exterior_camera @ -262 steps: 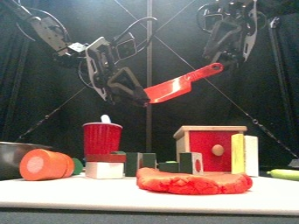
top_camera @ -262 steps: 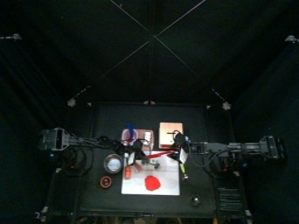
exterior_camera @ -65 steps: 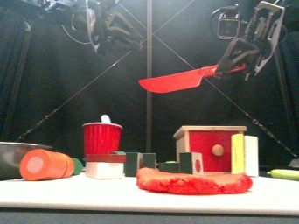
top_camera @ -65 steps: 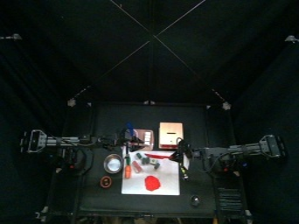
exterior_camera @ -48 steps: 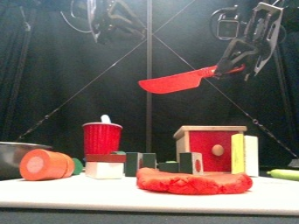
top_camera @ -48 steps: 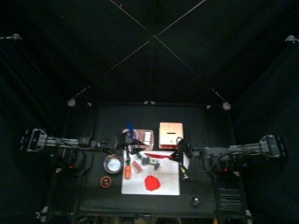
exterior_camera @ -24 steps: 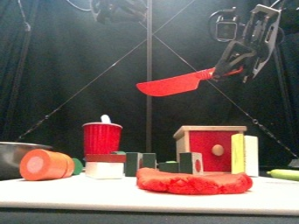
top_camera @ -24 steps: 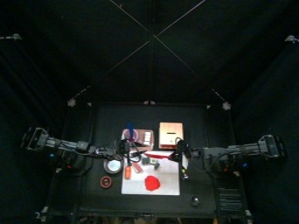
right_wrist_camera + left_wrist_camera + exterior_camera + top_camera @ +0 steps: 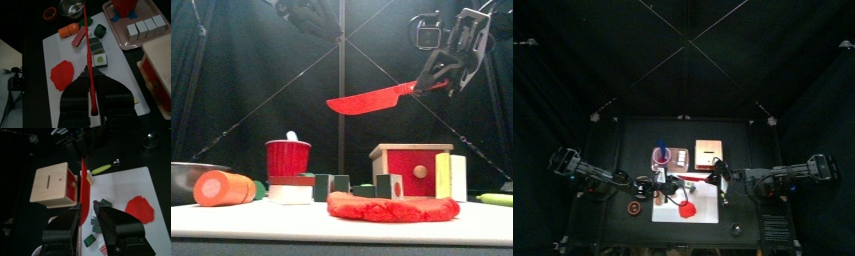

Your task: Grab knife handle

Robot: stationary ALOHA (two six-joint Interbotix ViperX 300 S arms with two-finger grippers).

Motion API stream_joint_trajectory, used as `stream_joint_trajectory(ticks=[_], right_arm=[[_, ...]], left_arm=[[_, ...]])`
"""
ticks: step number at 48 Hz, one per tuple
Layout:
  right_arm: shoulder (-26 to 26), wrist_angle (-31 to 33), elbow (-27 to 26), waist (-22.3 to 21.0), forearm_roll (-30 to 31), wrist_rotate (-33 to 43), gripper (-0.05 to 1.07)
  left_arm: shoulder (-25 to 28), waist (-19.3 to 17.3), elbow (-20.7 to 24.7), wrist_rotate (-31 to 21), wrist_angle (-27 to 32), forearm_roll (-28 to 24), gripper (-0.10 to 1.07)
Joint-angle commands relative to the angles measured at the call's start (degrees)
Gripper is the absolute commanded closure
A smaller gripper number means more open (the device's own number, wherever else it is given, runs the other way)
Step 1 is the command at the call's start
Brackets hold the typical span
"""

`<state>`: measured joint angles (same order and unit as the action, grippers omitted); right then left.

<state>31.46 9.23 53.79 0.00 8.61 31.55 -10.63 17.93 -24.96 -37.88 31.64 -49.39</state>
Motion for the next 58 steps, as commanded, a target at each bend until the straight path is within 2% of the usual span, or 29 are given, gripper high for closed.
stream_joint_trajectory(ticks=[1, 6, 10, 23, 34, 48, 58], right_arm=[[0.2, -0.6, -1.3, -0.4, -0.1, 0.1, 0.92], [0.2, -0.6, -1.3, -0.4, -0.2, 0.1, 0.92], [0.2, -0.5, -1.2, -0.5, -0.2, 0.2, 0.92], [0.0, -0.6, -1.3, -0.5, -0.4, 0.2, 0.92], [-0.2, -0.6, -1.6, -0.8, -0.4, 0.2, 0.92], [-0.3, -0.6, -1.6, -0.7, -0.7, 0.2, 0.92], [-0.3, -0.6, -1.7, -0.8, -0.7, 0.2, 0.92]], left_arm=[[0.2, 0.0, -2.2, -0.2, -8.6, -2.8, 0.29], [0.4, -0.1, -4.8, -0.6, -17.2, -5.8, 0.29], [0.6, -0.3, -5.6, -1.8, -21.1, -5.4, 0.29], [1.3, -2.5, -7.2, -6.0, -21.6, -1.4, 0.3], [3.2, -2.9, -6.9, -6.2, -21.0, -3.8, 0.35], [2.2, -3.2, -6.9, -6.3, -21.3, -5.4, 0.37], [0.3, -3.3, -8.3, -6.2, -30.0, -5.0, 0.37]])
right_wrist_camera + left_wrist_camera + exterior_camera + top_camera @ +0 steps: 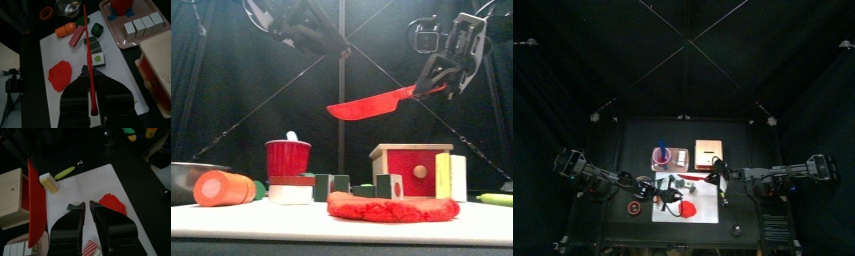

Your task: Grab knife handle

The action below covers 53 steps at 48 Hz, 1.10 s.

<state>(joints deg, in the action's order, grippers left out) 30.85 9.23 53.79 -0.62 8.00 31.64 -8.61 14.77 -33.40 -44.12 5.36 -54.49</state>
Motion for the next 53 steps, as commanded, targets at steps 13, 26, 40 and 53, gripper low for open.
stream_joint_trajectory(ticks=[13, 26, 40, 53], right_arm=[[0.3, -0.6, -2.1, -0.1, -0.2, 0.1, 0.92], [0.4, -0.6, -2.1, 0.1, 0.1, 0.0, 0.92], [0.5, -0.6, -2.1, 0.1, -0.2, 0.1, 0.92], [1.7, -0.6, -2.2, 0.3, -0.8, 0.1, 0.92]], left_arm=[[-4.0, -3.2, -3.6, 0.0, -6.8, 4.7, 0.37], [-8.4, -8.6, -8.6, 0.1, -12.7, 8.1, 0.37], [-10.1, -14.7, -14.2, 2.6, -24.1, 15.2, 0.35], [-10.5, -16.4, -17.3, 12.3, -27.3, 23.9, 0.23]])
